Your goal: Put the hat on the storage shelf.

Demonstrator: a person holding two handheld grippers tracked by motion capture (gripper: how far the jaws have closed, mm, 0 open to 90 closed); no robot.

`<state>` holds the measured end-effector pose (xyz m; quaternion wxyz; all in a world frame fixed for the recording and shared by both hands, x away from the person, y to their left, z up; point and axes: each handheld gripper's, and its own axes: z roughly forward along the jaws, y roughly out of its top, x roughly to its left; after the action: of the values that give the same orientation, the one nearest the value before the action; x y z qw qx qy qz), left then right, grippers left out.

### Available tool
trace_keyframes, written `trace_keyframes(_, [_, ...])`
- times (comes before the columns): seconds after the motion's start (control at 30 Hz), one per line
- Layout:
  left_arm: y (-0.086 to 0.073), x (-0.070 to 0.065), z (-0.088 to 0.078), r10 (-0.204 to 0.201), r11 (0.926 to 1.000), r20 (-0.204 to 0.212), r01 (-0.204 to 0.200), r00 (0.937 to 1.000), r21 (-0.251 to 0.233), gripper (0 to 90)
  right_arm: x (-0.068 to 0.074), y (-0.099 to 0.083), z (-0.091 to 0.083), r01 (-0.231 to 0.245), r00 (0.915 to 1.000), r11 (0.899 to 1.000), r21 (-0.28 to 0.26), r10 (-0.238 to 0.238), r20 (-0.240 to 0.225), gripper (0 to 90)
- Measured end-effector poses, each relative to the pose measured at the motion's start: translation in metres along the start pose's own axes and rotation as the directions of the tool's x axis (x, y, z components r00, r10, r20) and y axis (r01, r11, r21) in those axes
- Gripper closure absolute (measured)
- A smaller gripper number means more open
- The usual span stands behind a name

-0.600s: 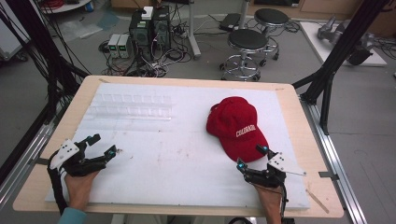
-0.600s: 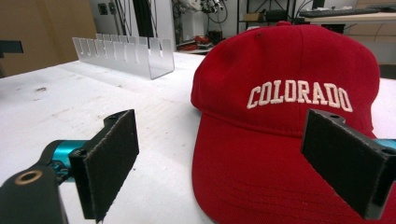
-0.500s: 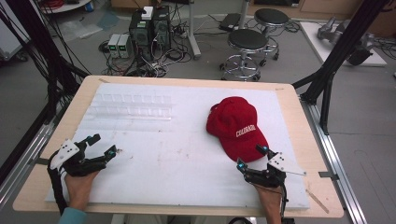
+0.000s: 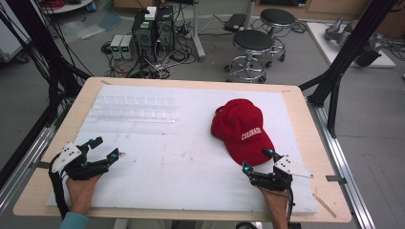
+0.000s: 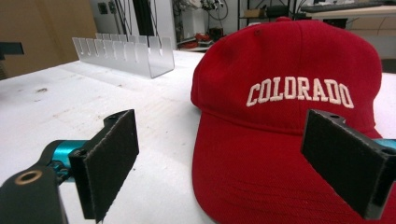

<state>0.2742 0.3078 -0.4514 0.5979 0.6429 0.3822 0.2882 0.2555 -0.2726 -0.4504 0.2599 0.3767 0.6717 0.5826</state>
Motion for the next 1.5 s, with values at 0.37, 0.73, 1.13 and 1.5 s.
trace_keyframes(0.37, [0.0,0.001,0.0,-0.011,0.9999,0.002,0.011,0.9999,-0.006,16.3,0.002,0.002,0.004,0.012,0.9998,0.999,0.049,-0.013,0.017,10.2])
trace_keyframes(0.73, [0.0,0.001,0.0,-0.014,0.9999,0.003,0.014,0.9999,-0.007,16.3,-0.007,0.053,0.015,0.033,0.9992,0.993,0.112,-0.035,0.021,10.2])
trace_keyframes(1.13, [0.0,0.002,0.0,-0.02,0.9998,0.004,0.02,0.9998,-0.004,16.3,-0.027,0.095,0.04,0.054,0.9981,0.979,0.195,-0.059,0.018,10.2])
trace_keyframes(1.5, [0.0,0.002,0.0,-0.027,0.9996,0.007,0.027,0.9996,-0.004,16.3,-0.044,0.106,0.067,0.048,0.9979,0.958,0.283,-0.059,0.029,10.1])
